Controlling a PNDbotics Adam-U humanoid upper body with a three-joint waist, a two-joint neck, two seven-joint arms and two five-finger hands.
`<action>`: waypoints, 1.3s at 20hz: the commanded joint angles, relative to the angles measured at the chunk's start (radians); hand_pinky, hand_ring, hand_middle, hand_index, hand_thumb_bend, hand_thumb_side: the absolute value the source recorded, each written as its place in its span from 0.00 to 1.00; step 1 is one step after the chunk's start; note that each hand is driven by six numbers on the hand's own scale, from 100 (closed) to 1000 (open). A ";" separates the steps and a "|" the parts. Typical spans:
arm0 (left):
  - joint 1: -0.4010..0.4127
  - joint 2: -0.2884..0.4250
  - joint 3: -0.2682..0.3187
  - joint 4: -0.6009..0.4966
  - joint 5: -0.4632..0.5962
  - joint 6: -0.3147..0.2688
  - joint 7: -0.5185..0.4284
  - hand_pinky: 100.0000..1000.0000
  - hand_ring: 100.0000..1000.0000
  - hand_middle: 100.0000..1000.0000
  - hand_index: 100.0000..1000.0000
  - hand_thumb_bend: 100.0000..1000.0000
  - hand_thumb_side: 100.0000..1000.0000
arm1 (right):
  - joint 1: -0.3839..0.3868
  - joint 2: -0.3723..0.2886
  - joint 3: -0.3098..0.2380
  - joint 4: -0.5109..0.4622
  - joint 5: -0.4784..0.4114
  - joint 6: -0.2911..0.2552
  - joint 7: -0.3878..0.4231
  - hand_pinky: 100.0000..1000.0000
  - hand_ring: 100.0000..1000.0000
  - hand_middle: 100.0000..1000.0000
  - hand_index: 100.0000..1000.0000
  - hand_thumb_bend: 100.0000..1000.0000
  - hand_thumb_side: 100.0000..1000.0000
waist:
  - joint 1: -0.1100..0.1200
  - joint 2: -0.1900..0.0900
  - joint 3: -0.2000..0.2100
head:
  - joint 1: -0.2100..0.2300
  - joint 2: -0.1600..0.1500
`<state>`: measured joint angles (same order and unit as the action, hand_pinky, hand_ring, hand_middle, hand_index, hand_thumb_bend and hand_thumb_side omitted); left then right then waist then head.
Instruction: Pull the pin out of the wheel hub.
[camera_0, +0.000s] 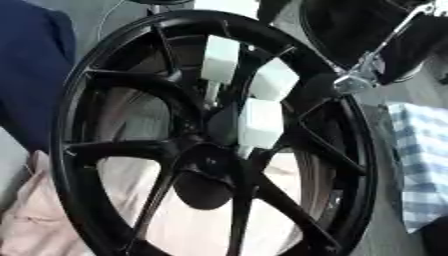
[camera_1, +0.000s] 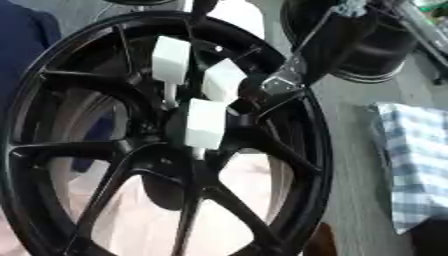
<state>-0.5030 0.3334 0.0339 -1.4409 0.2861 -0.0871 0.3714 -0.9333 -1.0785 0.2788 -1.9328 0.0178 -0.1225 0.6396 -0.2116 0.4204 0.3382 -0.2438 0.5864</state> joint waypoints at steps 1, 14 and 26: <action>-0.014 0.008 -0.001 -0.008 0.003 0.002 -0.002 0.53 0.48 0.44 0.63 0.11 0.86 | -0.018 -0.008 0.000 0.020 0.028 -0.016 -0.007 0.85 0.81 0.75 0.79 0.38 0.08 | 0.015 -0.024 0.003 | 0.005 -0.012; -0.024 0.003 -0.002 -0.009 0.004 0.002 -0.003 0.53 0.48 0.44 0.63 0.11 0.86 | 0.008 0.010 0.029 0.089 0.078 -0.050 -0.016 0.84 0.81 0.75 0.79 0.38 0.09 | 0.017 -0.015 0.013 | 0.000 -0.036; -0.033 0.002 -0.003 -0.013 0.007 0.003 -0.004 0.53 0.48 0.44 0.63 0.11 0.86 | 0.159 -0.059 -0.007 0.019 0.068 -0.041 -0.061 0.83 0.80 0.74 0.78 0.39 0.08 | 0.016 -0.004 0.023 | -0.008 -0.049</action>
<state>-0.5206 0.3245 0.0333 -1.4372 0.2906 -0.0836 0.3679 -0.7684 -1.0893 0.2954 -1.8869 0.0933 -0.1660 0.5893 -0.2097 0.4341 0.3617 -0.2481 0.5513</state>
